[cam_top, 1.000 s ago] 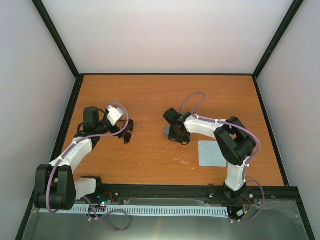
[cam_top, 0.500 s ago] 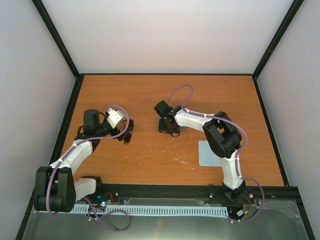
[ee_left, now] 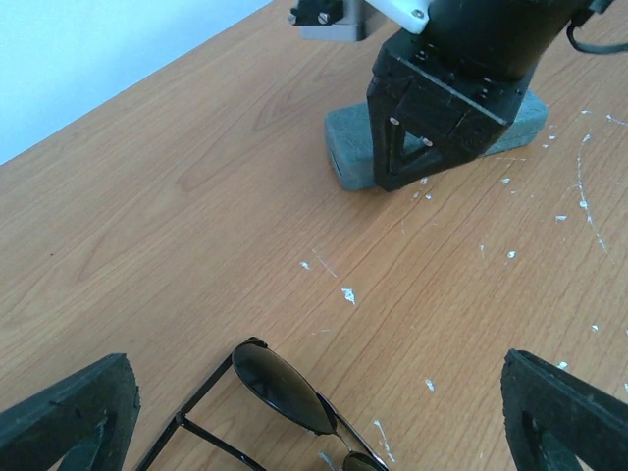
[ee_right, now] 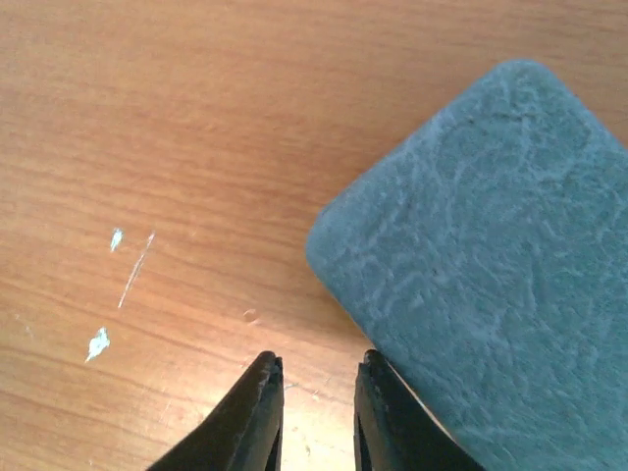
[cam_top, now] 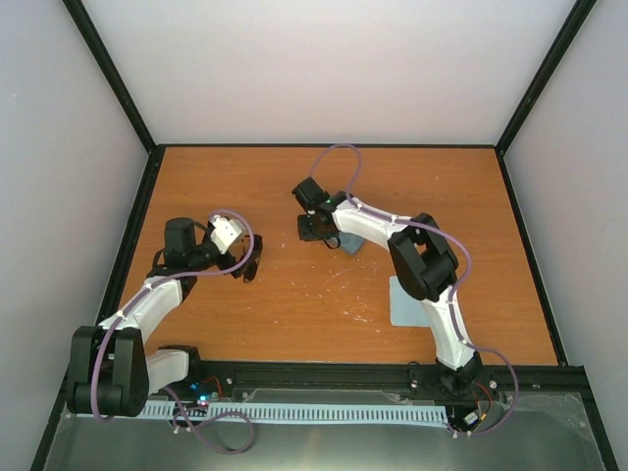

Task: Organize the sunglasses
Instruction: Adjust the sunglasses case at the center of the board, then pick up the sunglasses case at the center of the board.

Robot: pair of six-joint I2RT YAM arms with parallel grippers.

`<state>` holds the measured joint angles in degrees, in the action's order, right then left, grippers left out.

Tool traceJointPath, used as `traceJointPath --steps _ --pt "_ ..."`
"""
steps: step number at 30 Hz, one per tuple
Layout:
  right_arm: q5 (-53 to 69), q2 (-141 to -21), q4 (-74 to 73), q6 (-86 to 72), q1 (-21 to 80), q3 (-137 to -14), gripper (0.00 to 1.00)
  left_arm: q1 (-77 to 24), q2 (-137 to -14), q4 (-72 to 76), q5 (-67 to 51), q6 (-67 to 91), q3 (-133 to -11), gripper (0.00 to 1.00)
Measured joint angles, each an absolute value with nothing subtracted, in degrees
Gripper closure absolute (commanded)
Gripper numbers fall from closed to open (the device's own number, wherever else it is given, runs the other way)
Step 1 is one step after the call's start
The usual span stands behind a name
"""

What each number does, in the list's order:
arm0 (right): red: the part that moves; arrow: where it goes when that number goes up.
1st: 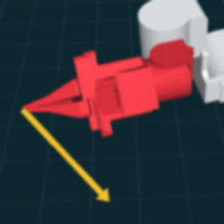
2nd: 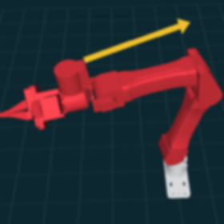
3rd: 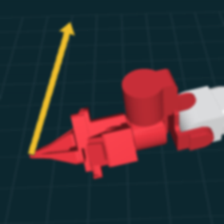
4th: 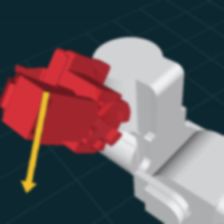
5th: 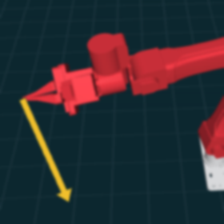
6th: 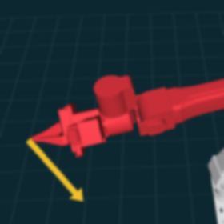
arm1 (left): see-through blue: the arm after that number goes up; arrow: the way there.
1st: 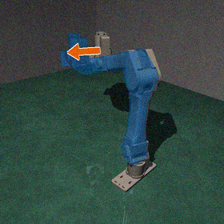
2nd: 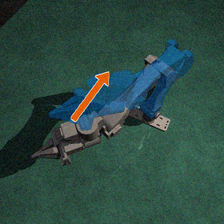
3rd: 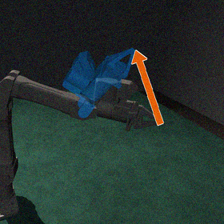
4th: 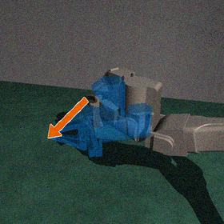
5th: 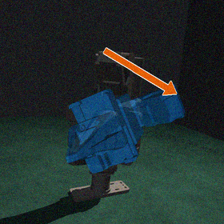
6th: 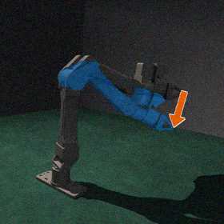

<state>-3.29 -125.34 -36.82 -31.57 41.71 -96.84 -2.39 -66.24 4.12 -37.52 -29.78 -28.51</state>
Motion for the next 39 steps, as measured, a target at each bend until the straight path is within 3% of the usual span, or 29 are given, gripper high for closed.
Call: traceJointPath --steps 1,4,8,14,19,39 --pt "-3.2 -125.2 -36.4 -30.1 41.5 -96.9 0.63 -2.4 -66.2 4.4 -37.5 -29.8 -28.3 0.01" --pt "-2.4 -123.4 -34.7 -25.3 40.1 -94.8 0.21 -2.4 -66.2 4.8 -37.4 -30.0 -28.0 0.01" --pt "0.6 -114.1 -32.4 -14.5 36.0 -85.8 0.02 -2.4 -66.3 5.0 -36.8 -30.7 -27.9 0.00" --pt "5.1 -103.0 -33.3 2.3 26.6 -81.9 0.00 -2.4 -66.3 5.2 -36.1 -31.5 -27.9 0.01" --pt "7.3 -107.0 -39.0 6.3 21.4 -88.5 0.00 -2.4 -67.0 5.7 -35.7 -31.7 -27.8 0.01" --pt "5.1 -118.1 -47.2 9.7 29.0 -93.2 0.00 -2.4 -68.1 6.6 -35.1 -32.3 -27.4 0.01"
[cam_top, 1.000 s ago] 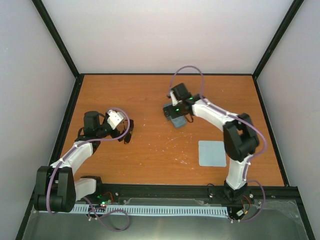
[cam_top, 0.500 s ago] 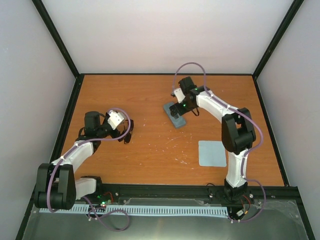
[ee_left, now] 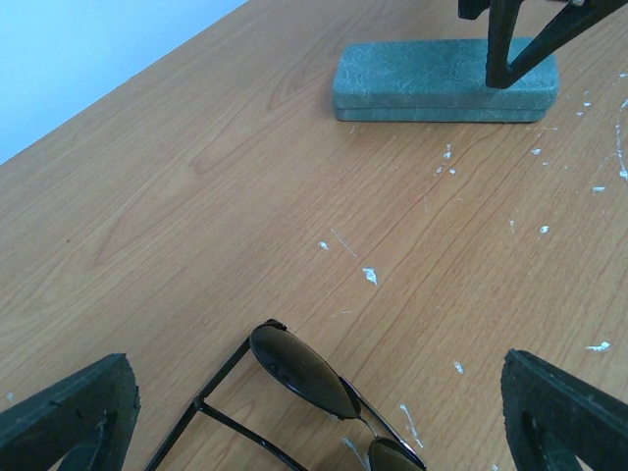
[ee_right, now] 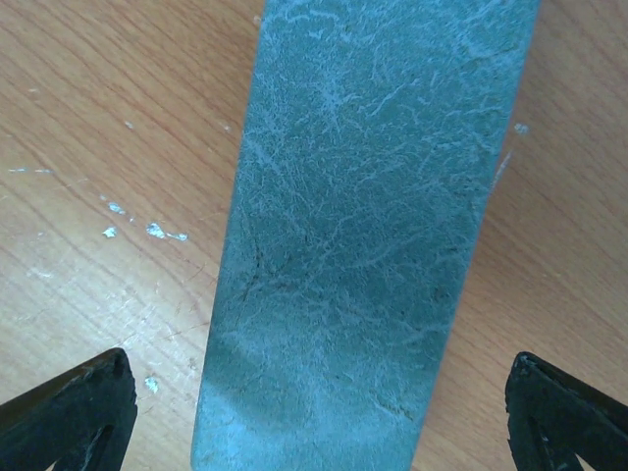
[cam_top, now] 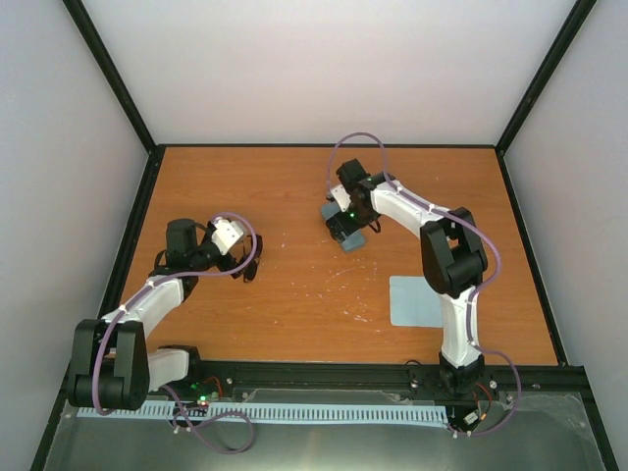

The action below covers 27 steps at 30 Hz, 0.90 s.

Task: Organize the sunglasses
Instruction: Pick up the sunglasses case at the center of the board.

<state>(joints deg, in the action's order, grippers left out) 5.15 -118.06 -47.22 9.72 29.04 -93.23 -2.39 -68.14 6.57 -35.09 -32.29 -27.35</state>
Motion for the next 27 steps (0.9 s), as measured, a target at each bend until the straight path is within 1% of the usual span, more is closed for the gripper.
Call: traceJointPath --steps 6,19,21,23,24,27 --pt "4.4 -120.7 -48.1 9.7 29.6 -95.1 0.00 -2.4 -68.1 6.6 -34.9 -32.3 -27.4 0.01" --pt "3.0 -123.2 -48.7 9.7 29.6 -97.3 0.05 -2.4 -68.1 6.8 -34.9 -32.3 -26.8 0.01" --pt "2.9 -123.8 -48.9 9.7 29.6 -97.3 0.09 -2.4 -68.1 6.9 -34.9 -32.3 -26.8 0.00" --pt "2.7 -124.2 -49.1 9.7 29.6 -97.3 0.15 -2.4 -68.1 6.9 -34.9 -32.3 -26.8 0.00" --pt "2.6 -124.3 -49.1 9.9 29.6 -97.3 0.19 -2.4 -68.1 6.9 -34.9 -32.3 -26.8 0.00" --pt "2.5 -125.0 -49.8 9.8 29.6 -98.2 0.36 -2.4 -68.1 6.9 -34.9 -32.3 -26.8 0.01"
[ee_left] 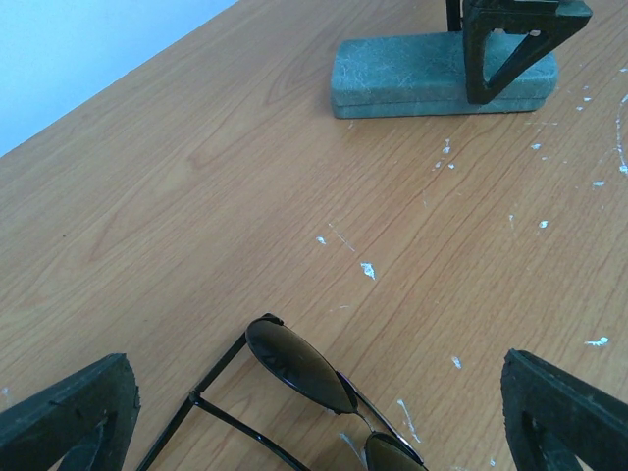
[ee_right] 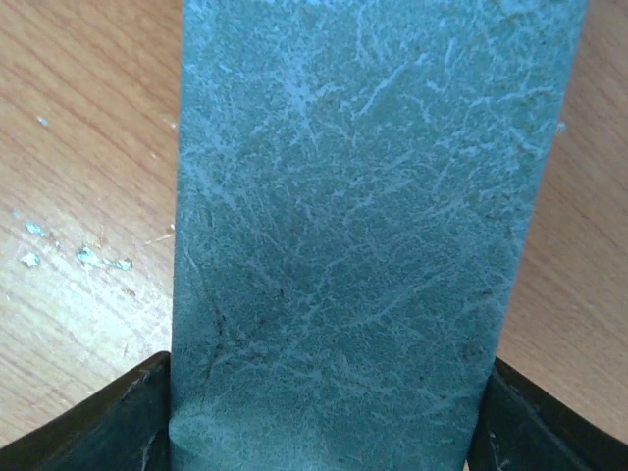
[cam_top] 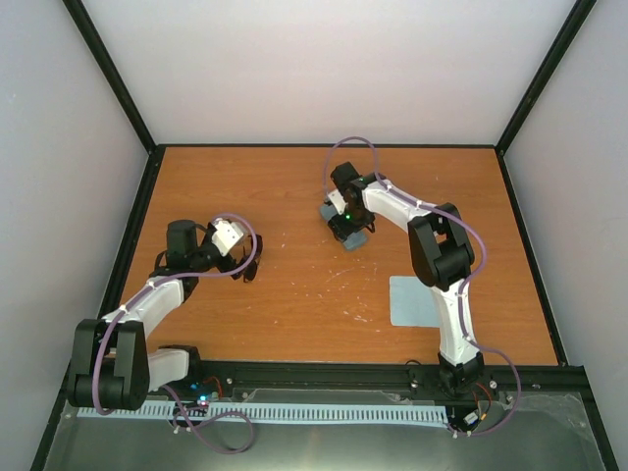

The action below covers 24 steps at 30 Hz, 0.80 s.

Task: Organize the sunglasses
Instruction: Pick up the sunglasses case at the center of the board.

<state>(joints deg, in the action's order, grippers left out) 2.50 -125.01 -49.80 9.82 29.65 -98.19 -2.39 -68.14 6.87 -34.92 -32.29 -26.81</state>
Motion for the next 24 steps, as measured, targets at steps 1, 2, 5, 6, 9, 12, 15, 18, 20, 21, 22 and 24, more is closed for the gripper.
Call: traceJointPath --steps 1,2,5,6,9,12,15,18,20,21,22,24 --pt "2.3 -125.2 -50.0 9.8 29.7 -98.5 0.38 -2.4 -68.1 6.9 -34.9 -32.3 -26.8 0.00" --pt "2.3 -125.3 -50.2 10.0 29.7 -98.8 0.40 -2.4 -68.1 6.9 -34.9 -32.3 -26.8 0.00" --pt "2.3 -125.4 -50.3 9.8 29.6 -99.2 0.44 -2.4 -68.1 6.9 -34.9 -32.3 -26.8 0.01" --pt "2.4 -125.4 -50.5 9.7 29.7 -99.2 0.45 -2.4 -68.1 6.9 -34.9 -32.3 -26.8 0.01" --pt "3.2 -125.4 -51.2 9.6 29.6 -99.5 0.45 -2.4 -68.1 6.9 -35.3 -32.3 -26.8 0.01" --pt "5.5 -124.8 -51.4 9.1 29.6 -99.5 0.44 -2.4 -68.1 6.8 -37.1 -32.0 -26.8 0.01" --pt "11.3 -120.2 -49.3 7.8 29.6 -96.0 0.45 -2.7 -68.5 6.8 -40.6 -30.7 -27.1 0.01" --pt "19.7 -112.9 -45.1 5.4 29.6 -90.4 0.50 -3.8 -69.8 7.0 -44.2 -28.3 -28.3 0.00" --pt "26.3 -107.7 -40.7 2.9 29.7 -86.4 0.53 -5.0 -70.6 7.8 -46.3 -26.4 -29.0 0.01" --pt "29.3 -105.6 -38.2 1.6 29.7 -84.7 0.53 -5.8 -71.0 8.3 -47.4 -25.3 -29.5 0.01" --pt "32.1 -103.9 -35.7 0.3 29.7 -83.0 0.54 -6.6 -71.5 8.9 -48.4 -24.3 -29.8 0.01" --pt "37.1 -101.9 -31.2 -2.2 29.9 -80.2 0.54 -7.9 -72.4 10.0 -50.2 -22.4 -30.3 0.01"
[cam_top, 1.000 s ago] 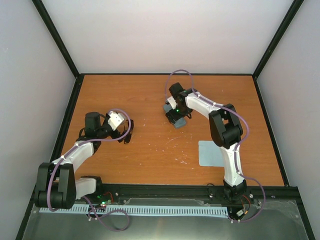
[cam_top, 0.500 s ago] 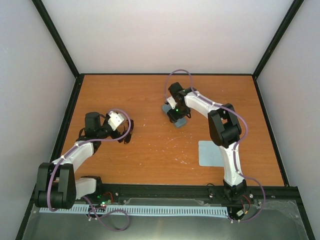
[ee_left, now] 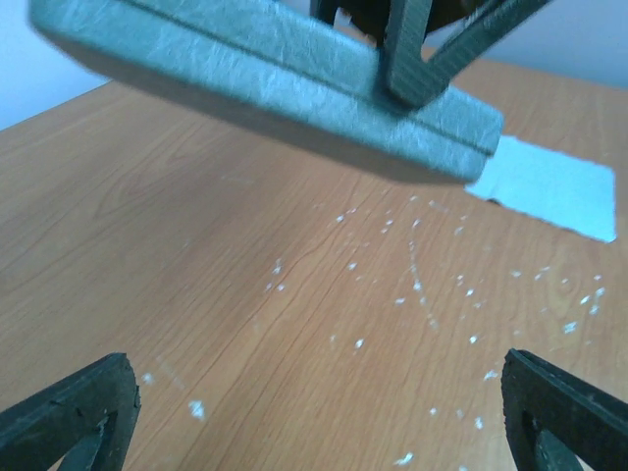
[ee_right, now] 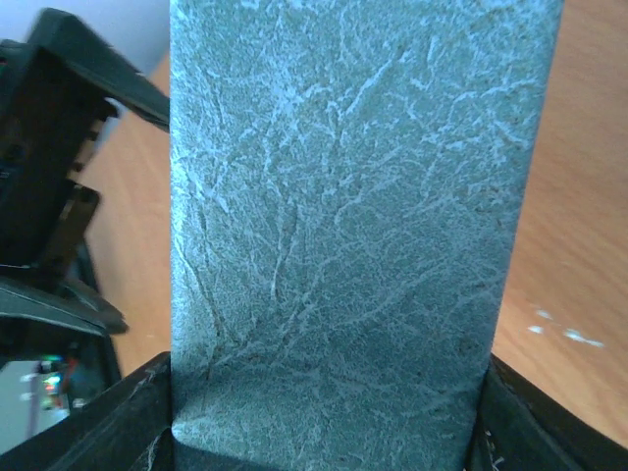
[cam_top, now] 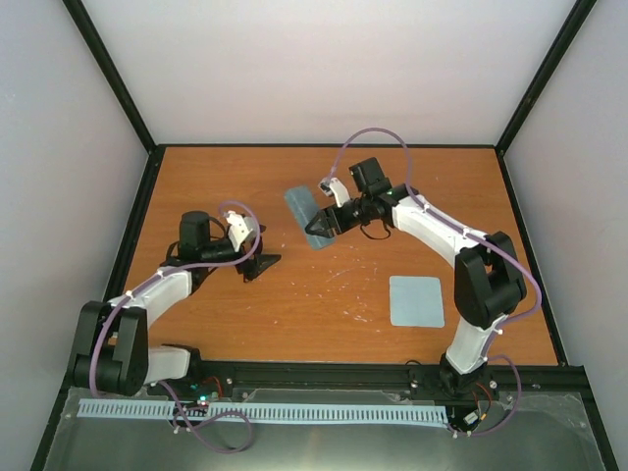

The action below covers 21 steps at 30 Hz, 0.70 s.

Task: Organize the sunglasses
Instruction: Pick up the sunglasses case at the center of the board, then open the sunglasses case.

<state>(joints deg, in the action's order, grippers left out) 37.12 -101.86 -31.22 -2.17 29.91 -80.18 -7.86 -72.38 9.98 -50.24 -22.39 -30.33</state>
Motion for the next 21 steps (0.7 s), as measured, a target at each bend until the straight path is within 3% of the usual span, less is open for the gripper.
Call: traceJointPath --steps 21 --pt "49.8 -101.5 -22.9 -8.4 35.6 -76.9 0.57 -8.8 -76.4 25.3 -57.5 -2.2 -32.4 0.01"
